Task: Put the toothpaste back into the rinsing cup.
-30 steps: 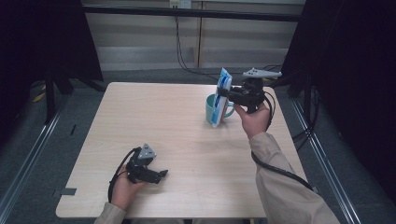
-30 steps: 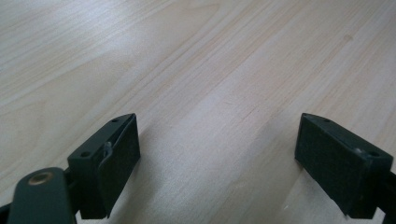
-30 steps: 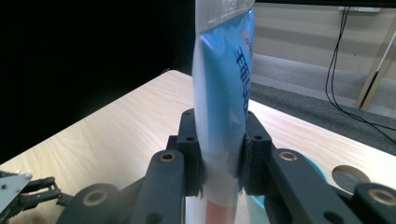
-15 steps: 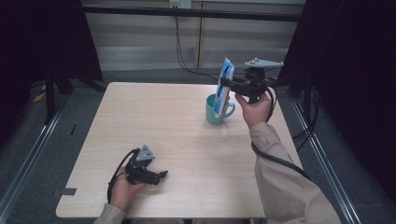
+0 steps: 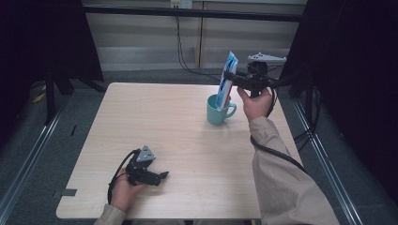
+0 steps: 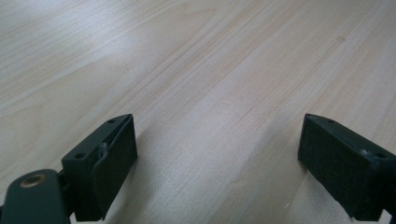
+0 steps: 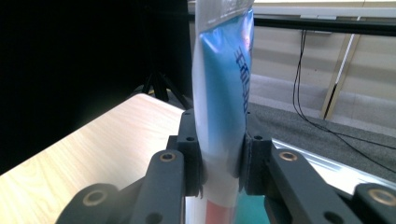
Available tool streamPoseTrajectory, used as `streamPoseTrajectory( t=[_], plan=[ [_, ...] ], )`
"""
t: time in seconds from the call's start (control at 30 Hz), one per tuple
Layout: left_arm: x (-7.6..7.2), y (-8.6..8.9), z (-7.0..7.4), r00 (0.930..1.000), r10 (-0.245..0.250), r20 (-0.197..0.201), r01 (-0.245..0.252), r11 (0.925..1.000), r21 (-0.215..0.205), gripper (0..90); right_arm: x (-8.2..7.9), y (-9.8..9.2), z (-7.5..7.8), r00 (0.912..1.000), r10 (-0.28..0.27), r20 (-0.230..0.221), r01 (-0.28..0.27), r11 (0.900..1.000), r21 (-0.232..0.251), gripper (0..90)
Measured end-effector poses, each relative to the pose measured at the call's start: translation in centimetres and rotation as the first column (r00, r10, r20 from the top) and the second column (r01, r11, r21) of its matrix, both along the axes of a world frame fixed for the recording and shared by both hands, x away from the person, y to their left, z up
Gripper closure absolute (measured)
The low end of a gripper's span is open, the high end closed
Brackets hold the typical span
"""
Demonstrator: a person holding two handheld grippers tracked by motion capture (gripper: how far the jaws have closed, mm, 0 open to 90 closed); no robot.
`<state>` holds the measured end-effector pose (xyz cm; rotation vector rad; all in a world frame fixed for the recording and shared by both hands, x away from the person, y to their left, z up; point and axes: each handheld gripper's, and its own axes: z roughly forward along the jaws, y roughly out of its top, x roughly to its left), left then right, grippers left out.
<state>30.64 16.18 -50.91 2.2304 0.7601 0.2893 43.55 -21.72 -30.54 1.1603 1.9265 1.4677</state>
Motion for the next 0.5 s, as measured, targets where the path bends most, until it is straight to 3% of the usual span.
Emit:
streamPoseTrajectory(
  t=[0.23, 0.5],
  plan=[
    [0.0, 0.0, 0.0, 1.0, -0.002, -0.001, 0.002, 1.0, 0.001, 11.3, 0.7, 0.0, 0.2, 0.9996, -0.027, 0.004, 0.027, 1.0, -0.003, 74.4],
    [0.0, 0.0, 0.0, 1.0, -0.003, -0.001, 0.003, 1.0, 0.0, 11.2, 1.5, 0.2, -0.5, 0.9985, -0.055, 0.004, 0.055, 0.998, -0.016, 74.4]
  ],
)
